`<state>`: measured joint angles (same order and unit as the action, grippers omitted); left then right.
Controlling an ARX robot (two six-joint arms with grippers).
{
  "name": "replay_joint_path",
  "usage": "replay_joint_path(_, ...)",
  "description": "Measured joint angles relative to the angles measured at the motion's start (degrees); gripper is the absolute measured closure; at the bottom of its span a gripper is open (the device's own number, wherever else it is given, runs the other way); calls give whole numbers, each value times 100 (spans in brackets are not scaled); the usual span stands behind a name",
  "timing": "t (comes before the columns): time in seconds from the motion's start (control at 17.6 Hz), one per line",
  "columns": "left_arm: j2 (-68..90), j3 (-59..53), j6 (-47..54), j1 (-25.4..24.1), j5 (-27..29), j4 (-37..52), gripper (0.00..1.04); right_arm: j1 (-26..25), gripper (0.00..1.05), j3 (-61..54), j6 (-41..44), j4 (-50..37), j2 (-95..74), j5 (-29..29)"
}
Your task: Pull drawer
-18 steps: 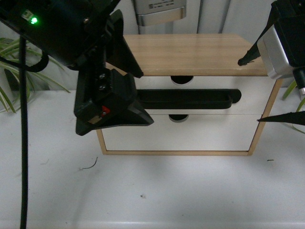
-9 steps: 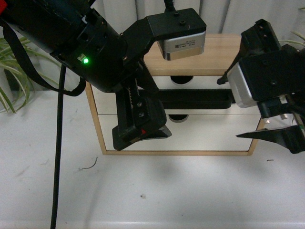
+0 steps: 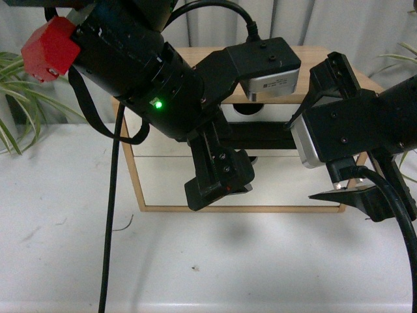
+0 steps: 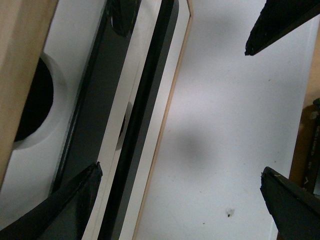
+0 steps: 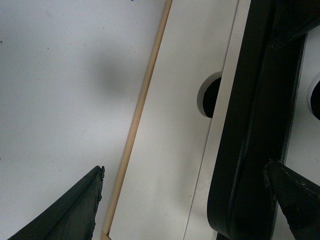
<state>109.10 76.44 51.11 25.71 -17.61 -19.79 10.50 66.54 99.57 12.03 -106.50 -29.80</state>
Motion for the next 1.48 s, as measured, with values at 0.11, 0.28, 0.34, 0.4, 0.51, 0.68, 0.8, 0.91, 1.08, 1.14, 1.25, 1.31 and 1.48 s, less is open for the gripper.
replay_joint_path(0.11, 109, 7, -20, 0, 74, 107, 7, 0, 6, -2, 2, -125, -48, 39)
replay_joint_path(0.28, 190, 9, -52, -4, 98, 186, 7, 2, 6, -2, 2, -127, -162, 105)
replay_joint_path(0.34, 223, 9, -79, -4, 85, 216, 7, 2, 6, -11, 2, -170, -221, 114)
replay_joint_path(0.4, 249, -7, -118, -4, 74, 236, 7, 13, 6, -85, 0, -227, -304, 133)
replay_joint_path(0.51, 315, -24, -125, 42, 39, 293, 7, 39, 6, -98, 2, -313, -372, 138)
replay_joint_path(0.68, 409, -39, -118, 101, 42, 350, 7, 44, 6, -125, 24, -337, -417, 129)
replay_joint_path(0.8, 420, -39, -118, 109, 39, 361, 7, 48, 6, -146, 37, -393, -444, 129)
replay_joint_path(0.91, 431, -39, -118, 120, 37, 365, 7, 50, 6, -157, 39, -391, -446, 127)
replay_joint_path(1.08, 433, -55, -120, 120, 9, 396, 7, 48, 6, -164, 39, -350, -435, 127)
replay_joint_path(1.14, 433, -76, -120, 120, -2, 422, 7, 44, 6, -184, 42, -352, -422, 125)
replay_joint_path(1.25, 404, -175, -127, 131, -70, 461, 7, 44, 6, -299, 44, -409, -354, 125)
replay_joint_path(1.31, 350, -245, -127, 142, -81, 468, 7, 42, 6, -393, 46, -459, -286, 133)
replay_joint_path(1.48, 127, -525, -162, 190, -129, 494, 7, 48, 6, -678, 57, -481, -63, 151)
